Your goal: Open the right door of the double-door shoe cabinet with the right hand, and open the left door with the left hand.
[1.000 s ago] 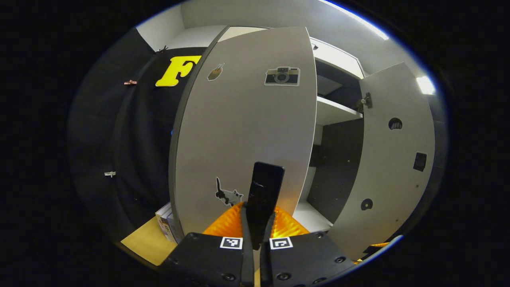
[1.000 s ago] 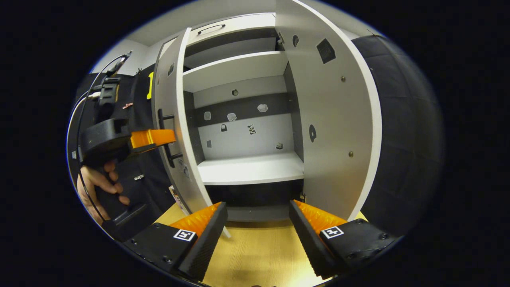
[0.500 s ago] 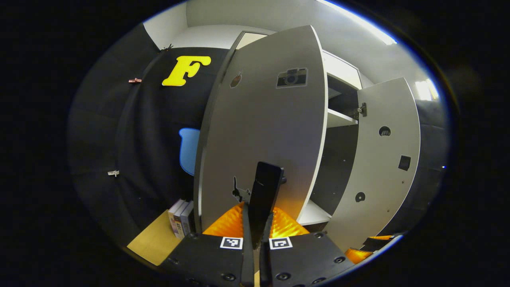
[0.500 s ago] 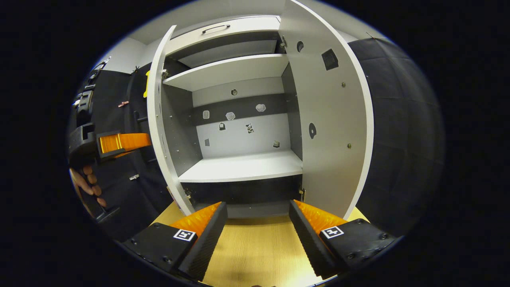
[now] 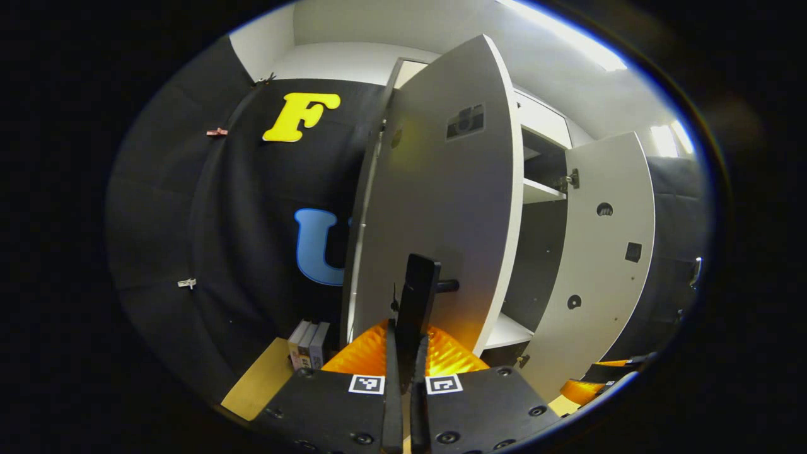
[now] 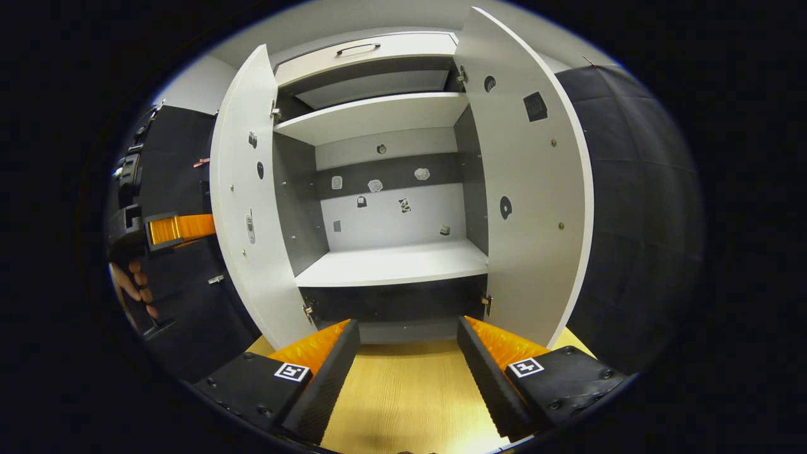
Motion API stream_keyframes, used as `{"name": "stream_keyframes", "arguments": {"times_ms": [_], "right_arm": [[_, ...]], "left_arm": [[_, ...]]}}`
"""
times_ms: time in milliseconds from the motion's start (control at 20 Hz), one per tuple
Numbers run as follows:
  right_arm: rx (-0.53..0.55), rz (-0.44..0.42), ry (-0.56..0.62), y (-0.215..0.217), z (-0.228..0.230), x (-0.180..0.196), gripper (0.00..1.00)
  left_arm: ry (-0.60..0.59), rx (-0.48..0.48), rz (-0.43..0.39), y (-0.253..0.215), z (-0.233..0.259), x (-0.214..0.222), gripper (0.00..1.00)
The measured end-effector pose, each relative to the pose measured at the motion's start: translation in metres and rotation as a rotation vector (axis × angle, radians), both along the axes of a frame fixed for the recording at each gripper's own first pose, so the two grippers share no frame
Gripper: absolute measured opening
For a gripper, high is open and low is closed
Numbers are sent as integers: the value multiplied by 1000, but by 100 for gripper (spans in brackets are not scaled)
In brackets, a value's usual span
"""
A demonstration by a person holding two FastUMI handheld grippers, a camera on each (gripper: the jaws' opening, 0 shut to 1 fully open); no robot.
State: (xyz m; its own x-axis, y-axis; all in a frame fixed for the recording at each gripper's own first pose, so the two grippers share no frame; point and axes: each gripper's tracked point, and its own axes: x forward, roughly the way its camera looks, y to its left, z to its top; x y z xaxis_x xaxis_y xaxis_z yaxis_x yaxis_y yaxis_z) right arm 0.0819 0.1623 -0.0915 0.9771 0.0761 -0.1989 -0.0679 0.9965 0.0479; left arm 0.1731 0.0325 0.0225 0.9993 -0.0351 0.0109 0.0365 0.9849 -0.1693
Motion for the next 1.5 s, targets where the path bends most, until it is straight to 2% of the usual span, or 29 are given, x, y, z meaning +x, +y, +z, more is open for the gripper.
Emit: {"name": "stream_keyframes", "arguments": {"times_ms": [200, 300, 350, 400, 450, 500, 550, 700, 850, 900, 1000, 1150, 1400, 1500], "right_arm": [[34, 15, 44, 9, -13, -6, 99], [63, 34, 54, 20, -12, -10, 98], [57, 39, 48, 23, -9, -10, 98], [42, 42, 43, 24, -7, -9, 98], [27, 46, 38, 23, -4, -8, 98], [16, 43, 28, 21, 0, -7, 98], [8, 38, 19, 17, 5, -5, 98], [-2, 21, 11, 7, 11, -4, 98], [-26, -4, 14, -7, 16, -1, 98], [-31, -11, 10, -11, 20, -1, 98], [-38, -21, -8, -17, 30, 1, 98], [-24, -6, -10, -21, 40, 0, 98], [-15, 14, -69, -38, 64, -3, 98], [-12, 25, -74, -49, 67, -3, 98]], "left_arm": [[18, 75, 134, 59, -4, -5, 8], [35, 87, 91, 64, -5, -2, 5], [29, 70, 73, 61, -4, 2, 9], [27, 58, 70, 62, -6, 0, 2], [20, 62, 76, 63, -7, -2, 10], [16, 71, 78, 64, -8, -5, 1], [18, 75, 79, 65, -9, -10, 5], [44, 28, 78, 62, -18, -32, 8], [77, 34, 88, 40, -28, -54, 18], [68, 66, 105, 36, -26, -57, 37], [44, 134, 148, 26, -19, -65, 61], [51, 165, 119, -12, -17, -67, 97], [39, 85, 69, -75, -16, -64, 98], [52, 83, 94, -84, -18, -61, 98]]}}
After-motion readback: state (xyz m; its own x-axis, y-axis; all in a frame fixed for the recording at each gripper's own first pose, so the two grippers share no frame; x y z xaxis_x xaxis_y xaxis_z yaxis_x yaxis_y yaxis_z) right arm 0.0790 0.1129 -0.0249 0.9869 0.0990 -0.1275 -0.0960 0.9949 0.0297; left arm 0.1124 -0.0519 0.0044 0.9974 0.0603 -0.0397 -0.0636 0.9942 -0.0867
